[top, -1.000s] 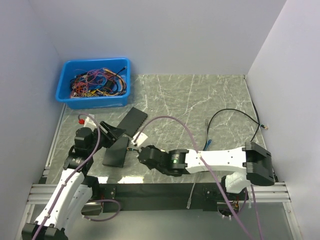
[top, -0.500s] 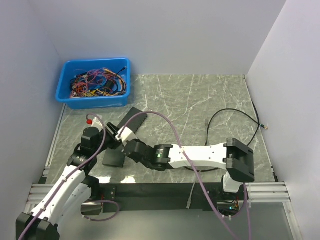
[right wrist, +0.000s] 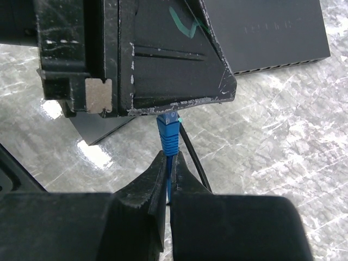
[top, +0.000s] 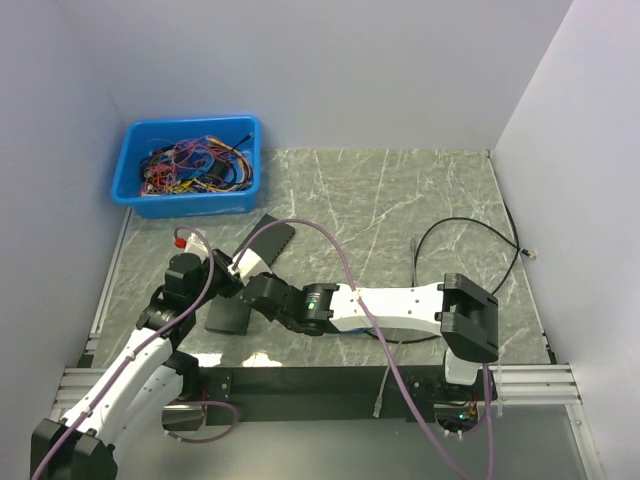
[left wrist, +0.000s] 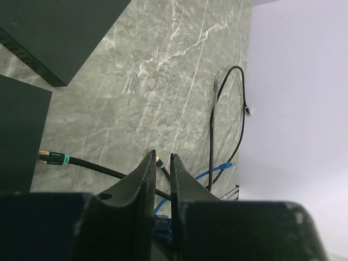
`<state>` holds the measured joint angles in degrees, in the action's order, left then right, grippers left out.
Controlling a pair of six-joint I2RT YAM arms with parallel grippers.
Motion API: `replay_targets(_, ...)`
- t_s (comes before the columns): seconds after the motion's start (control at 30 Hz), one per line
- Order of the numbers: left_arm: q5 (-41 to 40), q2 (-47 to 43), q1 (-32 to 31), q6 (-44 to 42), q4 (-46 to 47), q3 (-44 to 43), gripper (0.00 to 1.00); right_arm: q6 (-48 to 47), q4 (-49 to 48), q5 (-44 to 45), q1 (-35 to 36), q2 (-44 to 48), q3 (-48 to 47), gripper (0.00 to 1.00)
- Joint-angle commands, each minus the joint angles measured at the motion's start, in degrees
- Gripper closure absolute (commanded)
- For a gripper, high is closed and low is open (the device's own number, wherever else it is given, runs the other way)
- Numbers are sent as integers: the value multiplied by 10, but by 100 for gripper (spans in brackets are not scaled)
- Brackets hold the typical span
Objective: Insert the plug into the switch port
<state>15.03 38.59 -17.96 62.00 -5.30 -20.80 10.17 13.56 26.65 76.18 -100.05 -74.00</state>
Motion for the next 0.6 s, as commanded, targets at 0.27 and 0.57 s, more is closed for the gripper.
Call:
replay_targets(0.27,-12,19,-8,-14,32,7,99,7,-21,3,-9,6,-33,100)
replay_targets(0.57,-11,21,-8,-47,45,-6,99,8,-80,-119,-60,102,38,46)
